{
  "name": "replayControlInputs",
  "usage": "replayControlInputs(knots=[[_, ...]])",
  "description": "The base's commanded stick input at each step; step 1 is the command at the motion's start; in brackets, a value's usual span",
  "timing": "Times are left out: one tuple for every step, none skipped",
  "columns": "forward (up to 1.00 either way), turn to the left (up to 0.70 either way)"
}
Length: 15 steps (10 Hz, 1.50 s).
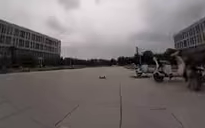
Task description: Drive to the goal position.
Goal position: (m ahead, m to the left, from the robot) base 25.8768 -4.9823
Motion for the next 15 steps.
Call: replayControlInputs(knots=[[1.0,-0.01],[1.0,0.0],[1.0,0.0],[1.0,0.0],[1.0,0.0],[1.0,0.0],[1.0,-0.18],[1.0,-0.1],[1.0,0.0],[1.0,0.0],[1.0,0.0],[1.0,0.0],[1.0,0.0],[1.0,0.0],[1.0,0.0]])
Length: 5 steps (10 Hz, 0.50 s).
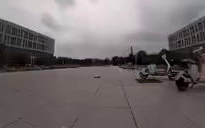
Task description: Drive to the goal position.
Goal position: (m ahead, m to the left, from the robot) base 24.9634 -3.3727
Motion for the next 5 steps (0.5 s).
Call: replayControlInputs(knots=[[1.0,-0.19],[1.0,-0.27],[1.0,-0.27],[1.0,-0.27],[1.0,-0.27]])
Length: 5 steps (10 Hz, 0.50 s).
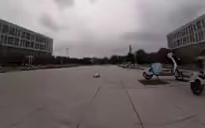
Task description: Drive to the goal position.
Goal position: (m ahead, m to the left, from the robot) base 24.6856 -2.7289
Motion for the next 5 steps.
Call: replayControlInputs(knots=[[1.0,-0.09],[1.0,0.0],[1.0,0.0],[1.0,0.0],[1.0,0.0]])
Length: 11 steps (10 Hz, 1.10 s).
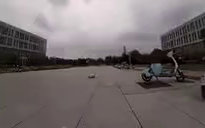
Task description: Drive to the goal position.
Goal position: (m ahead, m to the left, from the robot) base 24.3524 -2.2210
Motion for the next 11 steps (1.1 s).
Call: replayControlInputs(knots=[[1.0,0.0],[1.0,0.0],[1.0,0.0],[1.0,0.0],[1.0,0.0],[1.0,0.0],[1.0,0.0],[1.0,0.0],[1.0,0.0],[1.0,0.0],[1.0,0.0]])
